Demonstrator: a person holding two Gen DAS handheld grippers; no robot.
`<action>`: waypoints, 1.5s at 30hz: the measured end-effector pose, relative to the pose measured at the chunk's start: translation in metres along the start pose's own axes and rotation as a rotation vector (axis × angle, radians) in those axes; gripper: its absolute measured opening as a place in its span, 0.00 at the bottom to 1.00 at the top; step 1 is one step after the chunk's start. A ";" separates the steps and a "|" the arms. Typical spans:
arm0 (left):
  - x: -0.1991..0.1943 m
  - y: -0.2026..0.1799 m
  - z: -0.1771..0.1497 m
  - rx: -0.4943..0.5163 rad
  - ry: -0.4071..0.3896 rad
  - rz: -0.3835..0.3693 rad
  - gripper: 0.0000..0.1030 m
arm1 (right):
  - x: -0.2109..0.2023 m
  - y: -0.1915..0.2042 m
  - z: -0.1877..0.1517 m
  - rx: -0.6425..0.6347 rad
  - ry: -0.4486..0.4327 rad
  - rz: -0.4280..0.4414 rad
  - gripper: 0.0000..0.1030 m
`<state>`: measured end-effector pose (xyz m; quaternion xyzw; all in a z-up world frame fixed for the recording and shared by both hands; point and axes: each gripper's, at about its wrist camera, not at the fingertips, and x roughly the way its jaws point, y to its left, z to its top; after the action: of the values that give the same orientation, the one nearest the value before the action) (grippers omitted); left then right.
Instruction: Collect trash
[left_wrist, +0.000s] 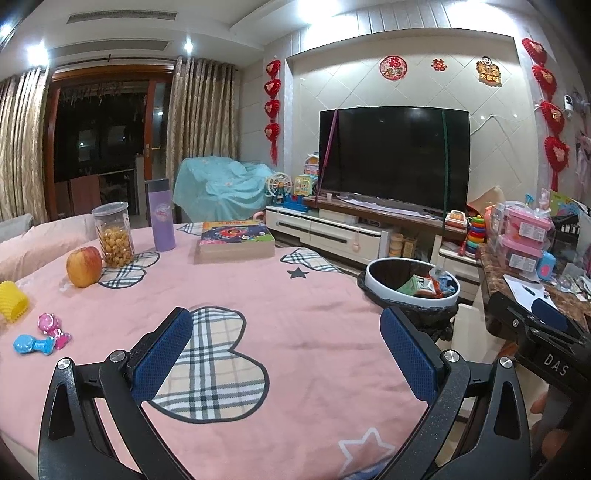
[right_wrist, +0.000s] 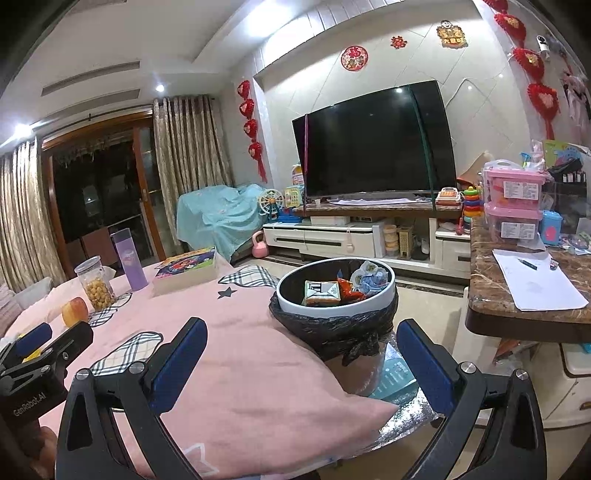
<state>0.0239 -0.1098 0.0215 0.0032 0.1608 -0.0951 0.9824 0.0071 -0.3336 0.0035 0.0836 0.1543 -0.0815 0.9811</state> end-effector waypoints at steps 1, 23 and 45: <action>0.000 0.000 0.000 0.000 0.002 0.000 1.00 | 0.000 0.001 0.000 -0.001 0.000 -0.001 1.00; 0.001 -0.001 0.000 0.005 0.013 -0.012 1.00 | 0.001 0.002 0.000 0.006 0.006 0.004 1.00; 0.004 0.000 -0.003 0.007 0.020 -0.012 1.00 | 0.002 0.005 -0.003 0.010 0.012 0.011 1.00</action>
<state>0.0269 -0.1102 0.0177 0.0066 0.1702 -0.1015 0.9802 0.0091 -0.3284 0.0012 0.0897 0.1592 -0.0763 0.9802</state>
